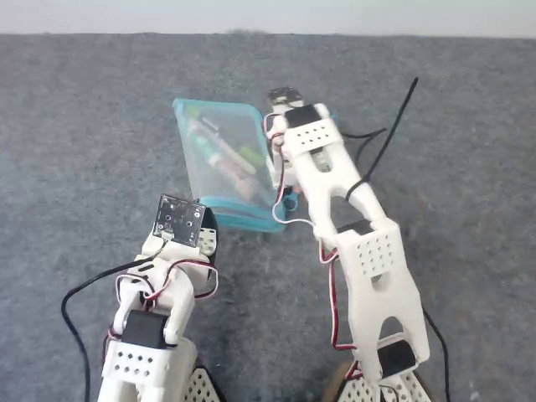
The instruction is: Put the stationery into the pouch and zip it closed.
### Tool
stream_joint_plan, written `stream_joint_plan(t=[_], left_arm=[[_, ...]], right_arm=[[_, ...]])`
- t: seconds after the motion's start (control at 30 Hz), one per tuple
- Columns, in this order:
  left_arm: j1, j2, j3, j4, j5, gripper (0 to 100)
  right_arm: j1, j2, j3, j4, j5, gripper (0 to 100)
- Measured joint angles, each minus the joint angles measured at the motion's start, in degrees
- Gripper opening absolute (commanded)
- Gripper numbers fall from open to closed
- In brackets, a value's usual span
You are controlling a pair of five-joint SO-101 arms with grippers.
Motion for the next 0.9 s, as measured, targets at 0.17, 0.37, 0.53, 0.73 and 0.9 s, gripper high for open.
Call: stream_joint_plan(t=[0.17,0.37,0.53,0.73,0.9], left_arm=[[0.18,0.0,0.0,0.0,0.0,1],[0.26,0.0,0.0,0.0,0.0,1],[0.09,0.0,0.0,0.0,0.0,1],[0.09,0.0,0.0,0.0,0.0,1],[0.09,0.0,0.0,0.0,0.0,1]], right_arm=[[4.22,-0.18,-0.09,5.36,-2.55,11.0],[5.54,-4.57,0.0,9.93,-2.46,15.2],[5.54,-10.55,0.0,10.55,-2.64,15.2],[5.63,-14.15,0.0,8.7,3.52,15.1],[5.8,-16.35,0.09,6.15,27.43,15.1]])
